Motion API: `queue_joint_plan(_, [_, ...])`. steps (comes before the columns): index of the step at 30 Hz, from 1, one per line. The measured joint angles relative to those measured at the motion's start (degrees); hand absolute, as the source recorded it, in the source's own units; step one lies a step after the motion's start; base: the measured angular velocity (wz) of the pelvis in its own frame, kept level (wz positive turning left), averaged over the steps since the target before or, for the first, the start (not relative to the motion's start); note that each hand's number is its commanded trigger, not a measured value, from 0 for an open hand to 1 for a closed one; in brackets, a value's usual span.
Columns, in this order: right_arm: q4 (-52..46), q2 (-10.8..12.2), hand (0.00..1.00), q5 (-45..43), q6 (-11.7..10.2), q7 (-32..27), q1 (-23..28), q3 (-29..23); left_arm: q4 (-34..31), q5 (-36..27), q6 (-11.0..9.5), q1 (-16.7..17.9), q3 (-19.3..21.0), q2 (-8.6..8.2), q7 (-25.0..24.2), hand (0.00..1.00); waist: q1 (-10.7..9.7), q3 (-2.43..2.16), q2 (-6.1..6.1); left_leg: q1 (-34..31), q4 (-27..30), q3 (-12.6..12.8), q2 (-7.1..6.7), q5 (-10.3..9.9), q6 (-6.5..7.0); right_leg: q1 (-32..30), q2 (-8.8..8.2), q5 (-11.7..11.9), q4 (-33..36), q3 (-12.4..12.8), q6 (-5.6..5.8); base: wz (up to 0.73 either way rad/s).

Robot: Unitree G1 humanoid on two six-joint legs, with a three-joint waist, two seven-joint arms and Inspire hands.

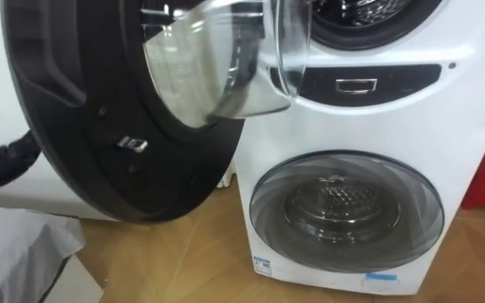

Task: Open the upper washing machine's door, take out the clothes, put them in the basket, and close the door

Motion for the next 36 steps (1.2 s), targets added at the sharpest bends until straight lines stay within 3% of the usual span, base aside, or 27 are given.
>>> queue_joint_plan(3, [0.08, 0.29, 0.0, 0.56, 0.14, 1.22, -0.68, 0.36, -5.57, 3.41, 0.1, -0.04, -4.29, 0.02, -3.09, 0.0, -0.94, 0.47, -0.72, -0.03, -0.03, 0.03, -0.04, 0.02, 0.04, 0.02, -0.03, -0.01, -0.05, -0.03, 0.01, 0.0])
queue_joint_plan(6, [1.0, 0.42, 0.0, 1.13, 0.51, 1.95, -1.7, 1.88, -6.29, 6.58, 0.44, -1.25, -7.61, -0.36, -5.63, 0.0, -2.41, 0.74, -1.32, -0.11, 0.06, -0.02, -0.02, 0.02, 0.04, -0.06, -0.01, 0.0, -0.07, 0.02, 0.01, 0.0])
queue_joint_plan(16, [5.94, 0.68, 0.0, 4.48, 1.01, 3.94, -5.52, 4.71, -6.05, 8.5, 1.33, -5.46, -15.05, -0.61, -11.8, 0.0, -3.36, 0.08, -0.53, -0.82, -0.06, 0.73, -0.01, 0.12, 0.18, -1.41, -0.09, 0.07, 0.16, 1.5, 0.09, -0.05])
queue_joint_plan(20, [7.04, 0.6, 0.0, 4.8, 1.18, 3.83, -5.98, 4.91, -4.29, 8.31, 1.69, -5.83, -17.63, -1.22, -13.43, 0.0, -5.34, 0.23, -0.76, -0.39, -0.33, 1.17, 0.04, 0.18, 0.24, -1.4, -0.06, 0.09, 0.14, 2.27, 0.12, -0.11])
queue_joint_plan(27, [7.08, 0.52, 0.0, 8.04, 1.88, 2.96, -6.17, 5.87, 2.04, 6.79, 3.16, -6.48, -20.44, -2.78, -14.88, 0.0, -5.91, 0.63, -1.38, 0.0, -1.2, 2.53, 0.22, 0.23, 0.16, -2.55, 0.04, 0.13, 0.2, 4.31, 0.09, -0.17])
queue_joint_plan(32, [7.09, 0.64, 0.0, 10.23, 2.73, 2.79, -6.47, 7.34, 4.88, 2.71, 3.71, -6.84, -22.03, -4.5, -14.95, 0.0, -6.43, 0.49, -1.96, 0.36, -1.98, 2.73, 0.2, 0.24, 0.16, -3.05, 0.03, 0.16, 0.65, 4.76, 0.15, -0.06])
queue_joint_plan(36, [7.09, 0.83, 0.0, 11.0, 2.94, 2.83, -7.36, 9.13, 8.83, -0.61, 4.27, -6.85, -26.29, -5.65, -14.82, 0.0, -7.08, 0.49, -2.05, 1.12, -2.89, 2.73, 0.17, 0.24, 0.16, -2.93, 0.09, 0.16, 0.74, 5.46, 0.15, -0.04])
